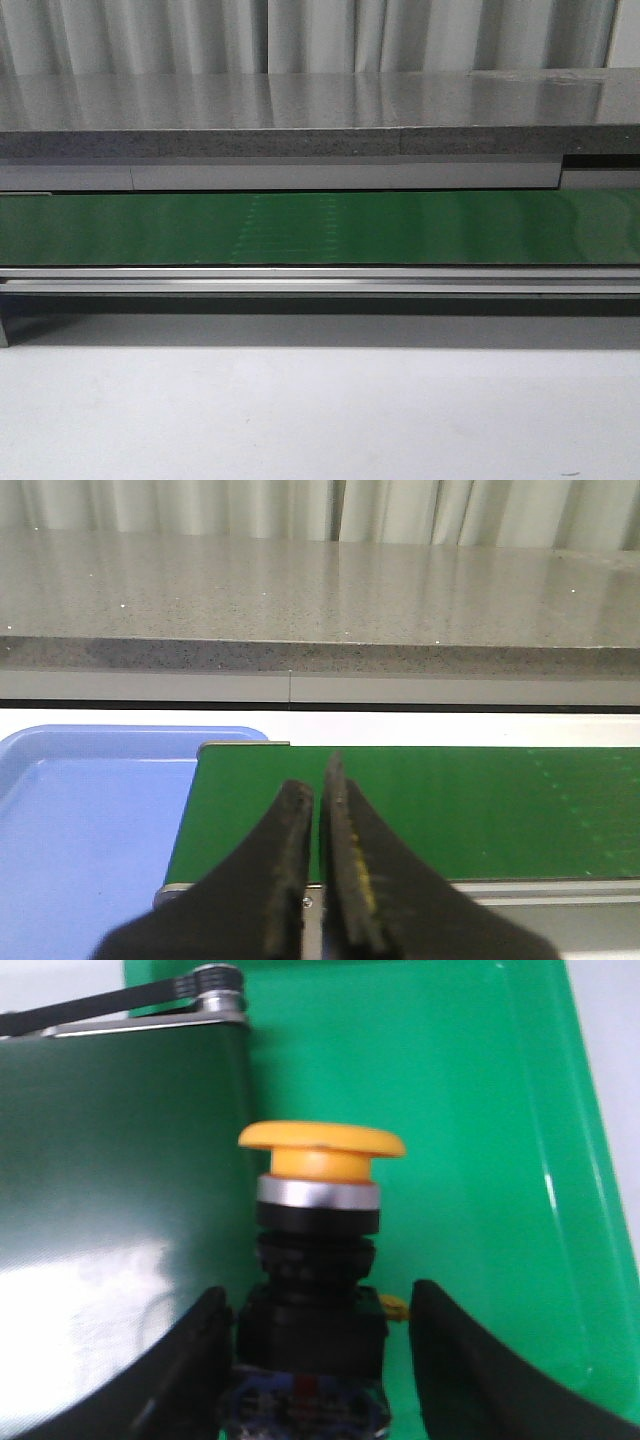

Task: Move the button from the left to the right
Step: 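Lift the button with the right gripper and carry it over the green tray, then lower the button into the green tray and open the right gripper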

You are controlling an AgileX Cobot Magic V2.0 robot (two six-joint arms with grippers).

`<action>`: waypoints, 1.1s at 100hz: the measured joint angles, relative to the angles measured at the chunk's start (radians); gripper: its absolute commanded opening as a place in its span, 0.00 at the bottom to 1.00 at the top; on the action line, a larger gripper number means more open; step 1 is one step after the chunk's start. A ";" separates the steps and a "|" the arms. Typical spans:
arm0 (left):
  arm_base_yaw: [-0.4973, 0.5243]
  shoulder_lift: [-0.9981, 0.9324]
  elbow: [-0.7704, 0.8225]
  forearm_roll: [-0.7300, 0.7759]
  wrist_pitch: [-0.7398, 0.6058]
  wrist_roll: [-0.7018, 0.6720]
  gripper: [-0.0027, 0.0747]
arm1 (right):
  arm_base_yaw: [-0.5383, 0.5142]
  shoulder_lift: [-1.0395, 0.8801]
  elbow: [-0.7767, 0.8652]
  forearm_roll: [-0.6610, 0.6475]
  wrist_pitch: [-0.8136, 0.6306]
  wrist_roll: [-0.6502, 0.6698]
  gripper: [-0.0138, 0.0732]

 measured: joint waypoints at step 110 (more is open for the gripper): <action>0.000 0.000 0.000 0.000 0.000 0.000 0.04 | -0.093 0.360 -0.047 -0.055 -0.145 0.002 0.59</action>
